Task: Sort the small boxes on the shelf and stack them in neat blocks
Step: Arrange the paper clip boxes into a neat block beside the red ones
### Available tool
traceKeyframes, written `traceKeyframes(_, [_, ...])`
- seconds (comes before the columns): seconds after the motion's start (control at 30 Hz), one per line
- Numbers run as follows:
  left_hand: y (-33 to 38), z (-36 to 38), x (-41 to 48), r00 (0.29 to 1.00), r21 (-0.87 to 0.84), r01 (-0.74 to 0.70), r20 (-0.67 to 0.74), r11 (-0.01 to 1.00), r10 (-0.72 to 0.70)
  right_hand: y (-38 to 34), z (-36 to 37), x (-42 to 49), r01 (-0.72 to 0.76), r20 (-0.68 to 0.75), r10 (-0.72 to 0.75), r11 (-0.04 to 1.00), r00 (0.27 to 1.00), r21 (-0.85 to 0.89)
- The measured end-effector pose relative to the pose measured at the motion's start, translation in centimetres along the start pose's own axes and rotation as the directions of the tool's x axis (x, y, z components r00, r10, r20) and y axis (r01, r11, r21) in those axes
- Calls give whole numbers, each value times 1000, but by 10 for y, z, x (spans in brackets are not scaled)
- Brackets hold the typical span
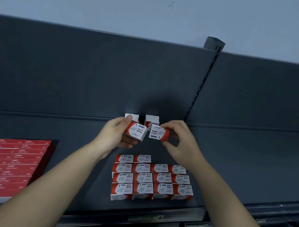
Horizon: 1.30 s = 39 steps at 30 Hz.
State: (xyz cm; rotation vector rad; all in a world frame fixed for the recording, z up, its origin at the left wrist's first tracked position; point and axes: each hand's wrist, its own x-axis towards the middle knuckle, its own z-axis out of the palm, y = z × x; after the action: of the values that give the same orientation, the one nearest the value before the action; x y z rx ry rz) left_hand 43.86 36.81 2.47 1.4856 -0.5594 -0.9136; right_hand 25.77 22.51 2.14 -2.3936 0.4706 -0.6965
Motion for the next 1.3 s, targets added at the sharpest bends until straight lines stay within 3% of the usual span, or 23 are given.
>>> traceKeyframes(0.3, [6, 27, -15, 989, -129, 132, -50, 983, -140, -3, -14, -19, -9, -40, 14, 991, 999, 135])
traceKeyframes(0.4, [1, 29, -17, 992, -15, 115, -42, 993, -116, -2, -19, -24, -7, -60, 18, 986, 998, 168])
traceKeyframes(0.53, [0, 34, -26, 996, 258, 66, -76, 964, -47, 1, -23, -28, -8, -67, 20, 984, 998, 176])
traceKeyframes(0.73, [6, 36, -37, 993, 289, -67, 109, 955, 37, 3, -24, -32, -10, -61, 23, 976, 998, 217])
traceKeyframes(0.93, [4, 40, -36, 991, 71, 48, 121, 996, -56, 4, -26, -33, 5, 2, -6, 965, 1000, 262])
traceKeyframes(1.1, [3, 37, -35, 992, 99, 9, 122, 995, -21, 3, -28, -32, -26, 40, 14, 949, 999, 313])
traceKeyframes(1.3, [6, 37, -36, 989, -21, 18, 150, 1000, -15, -4, -29, -34, -185, 138, 130, 814, 982, 551])
